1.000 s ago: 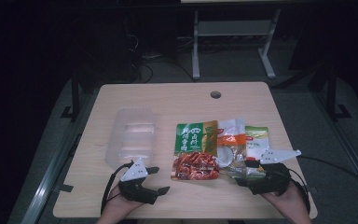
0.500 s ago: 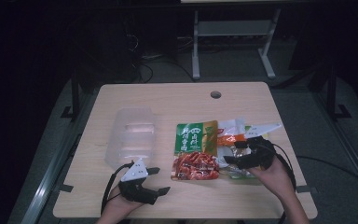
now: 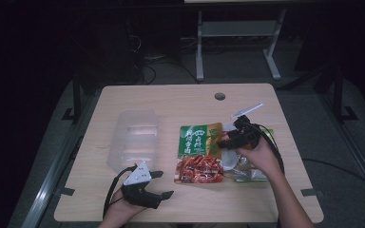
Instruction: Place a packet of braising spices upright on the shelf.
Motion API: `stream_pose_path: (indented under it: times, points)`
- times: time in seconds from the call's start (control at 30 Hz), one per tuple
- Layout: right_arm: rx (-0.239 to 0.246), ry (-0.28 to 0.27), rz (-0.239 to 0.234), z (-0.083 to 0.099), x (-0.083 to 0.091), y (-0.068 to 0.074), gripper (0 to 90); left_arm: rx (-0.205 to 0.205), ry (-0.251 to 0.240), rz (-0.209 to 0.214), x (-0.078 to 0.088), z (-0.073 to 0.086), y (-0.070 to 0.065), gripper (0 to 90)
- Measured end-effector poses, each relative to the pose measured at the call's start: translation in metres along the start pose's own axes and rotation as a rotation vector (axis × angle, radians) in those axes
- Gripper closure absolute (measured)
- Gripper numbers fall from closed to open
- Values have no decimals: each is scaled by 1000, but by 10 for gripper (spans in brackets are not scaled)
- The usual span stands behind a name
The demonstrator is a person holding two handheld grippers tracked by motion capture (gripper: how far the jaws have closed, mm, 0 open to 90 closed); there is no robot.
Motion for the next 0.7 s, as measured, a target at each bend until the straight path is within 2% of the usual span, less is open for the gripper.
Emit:
stream_pose_path:
  times: [0.1,0.2,0.27,0.37,0.6,0.63,0.67,0.7]
  points:
    - [-20,11,-19,-5,-10,-3,315,1,-4,0,0,-1,0,235]
    - [-40,50,-20,-6,-18,-4,316,-8,-1,-2,-1,-1,0,235]
    - [-60,79,-7,-6,-26,-9,323,-10,0,2,-1,-1,0,236]
    - [-85,76,0,-6,-28,-13,338,-8,-4,7,-1,-1,-1,236]
    - [-89,100,-1,-6,-37,-11,387,-5,-7,14,-1,-2,-1,235]
    - [-83,117,-2,-6,-40,-10,446,-5,-11,14,-1,-2,-1,235]
    - [-83,117,-2,-6,-40,-10,446,-5,-11,14,-1,-2,-1,235]
    - [-83,125,-7,-5,-42,-9,482,-6,-10,13,-1,-2,-1,235]
Point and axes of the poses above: each handheld gripper's, and its own axes: x roughly backward along the jaws, z roughly out of its underside, y roughly to its left, the point moved 3 cm from there along -x, roughly forward along the jaws, and after that the axes turned 8 degrees about z, right-handed, at the moved point
